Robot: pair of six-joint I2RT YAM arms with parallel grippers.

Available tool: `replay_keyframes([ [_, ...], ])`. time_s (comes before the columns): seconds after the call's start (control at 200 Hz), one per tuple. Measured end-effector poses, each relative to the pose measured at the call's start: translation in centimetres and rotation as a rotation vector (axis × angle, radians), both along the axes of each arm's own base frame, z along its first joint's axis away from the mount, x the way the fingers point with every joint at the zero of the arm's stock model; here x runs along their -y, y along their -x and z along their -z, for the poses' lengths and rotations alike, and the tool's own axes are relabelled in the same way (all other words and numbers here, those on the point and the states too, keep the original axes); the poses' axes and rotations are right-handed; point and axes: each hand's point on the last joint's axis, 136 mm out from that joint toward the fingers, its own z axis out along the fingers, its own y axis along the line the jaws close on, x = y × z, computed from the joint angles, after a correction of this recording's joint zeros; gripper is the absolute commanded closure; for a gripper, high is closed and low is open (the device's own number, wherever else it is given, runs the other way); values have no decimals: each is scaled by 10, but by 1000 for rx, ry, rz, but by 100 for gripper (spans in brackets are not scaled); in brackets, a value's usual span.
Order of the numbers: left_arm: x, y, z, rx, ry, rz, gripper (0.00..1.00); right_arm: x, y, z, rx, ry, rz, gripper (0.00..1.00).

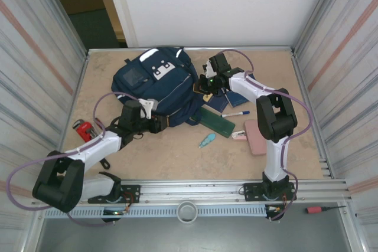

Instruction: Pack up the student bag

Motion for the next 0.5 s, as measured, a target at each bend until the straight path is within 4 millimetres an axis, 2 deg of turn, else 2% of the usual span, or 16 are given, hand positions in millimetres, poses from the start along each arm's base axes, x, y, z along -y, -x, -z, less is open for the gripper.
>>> replay_keyframes([
  [0.346, 9, -6, 23, -50, 17, 20, 54, -1, 0, 0, 1, -2, -2, 97],
  [0.501, 10, -8, 25, -51, 22, 16, 52, -1, 0, -1, 1, -3, -3, 97],
])
